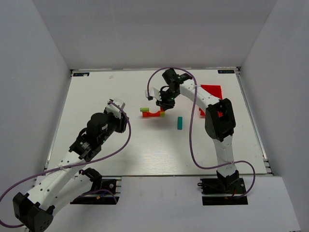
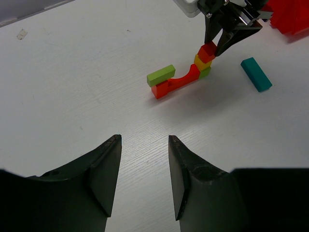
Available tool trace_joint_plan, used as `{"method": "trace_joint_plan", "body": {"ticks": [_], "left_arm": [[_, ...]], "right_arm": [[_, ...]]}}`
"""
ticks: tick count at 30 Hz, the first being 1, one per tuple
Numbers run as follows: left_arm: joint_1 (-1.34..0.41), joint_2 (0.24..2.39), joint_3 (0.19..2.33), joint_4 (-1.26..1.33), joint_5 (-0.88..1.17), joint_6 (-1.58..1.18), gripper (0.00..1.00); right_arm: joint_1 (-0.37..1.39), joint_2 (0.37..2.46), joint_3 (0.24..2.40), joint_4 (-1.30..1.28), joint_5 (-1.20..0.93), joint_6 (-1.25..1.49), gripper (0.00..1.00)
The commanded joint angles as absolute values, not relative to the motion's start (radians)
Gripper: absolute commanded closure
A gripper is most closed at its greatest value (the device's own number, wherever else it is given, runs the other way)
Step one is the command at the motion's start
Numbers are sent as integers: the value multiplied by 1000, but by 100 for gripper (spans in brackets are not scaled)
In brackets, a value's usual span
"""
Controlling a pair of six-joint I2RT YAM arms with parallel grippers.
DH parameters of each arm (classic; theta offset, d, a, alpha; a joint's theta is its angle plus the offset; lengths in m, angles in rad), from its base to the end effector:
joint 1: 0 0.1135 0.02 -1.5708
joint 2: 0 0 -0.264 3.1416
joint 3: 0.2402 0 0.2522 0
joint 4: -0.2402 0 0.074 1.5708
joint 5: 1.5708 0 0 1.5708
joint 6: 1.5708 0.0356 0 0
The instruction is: Build the wood block tower
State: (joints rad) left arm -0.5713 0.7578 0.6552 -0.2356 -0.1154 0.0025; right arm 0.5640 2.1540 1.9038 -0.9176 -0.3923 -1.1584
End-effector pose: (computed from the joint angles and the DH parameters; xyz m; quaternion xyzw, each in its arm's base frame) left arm 0.1547 -0.0945 0.2933 0.1986 0.7908 -0.1167 0.5671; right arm 0.3811 0.2571 0.2330 -0.7544 0.5965 0.1251 0.2436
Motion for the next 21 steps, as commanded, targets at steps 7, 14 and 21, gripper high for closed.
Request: {"method": "trace_joint_plan", "body": {"ticks": [7, 14, 21], "left_arm": [[-569, 753, 663, -235, -103, 2, 46], [-569, 753, 663, -235, -103, 2, 46], [-569, 753, 663, -235, -103, 2, 46]], "right_arm": [[566, 2168, 1942, -916, -397, -1146, 89], [568, 2169, 1941, -911, -393, -1141, 87], [568, 2168, 1940, -911, -390, -1138, 81]]}}
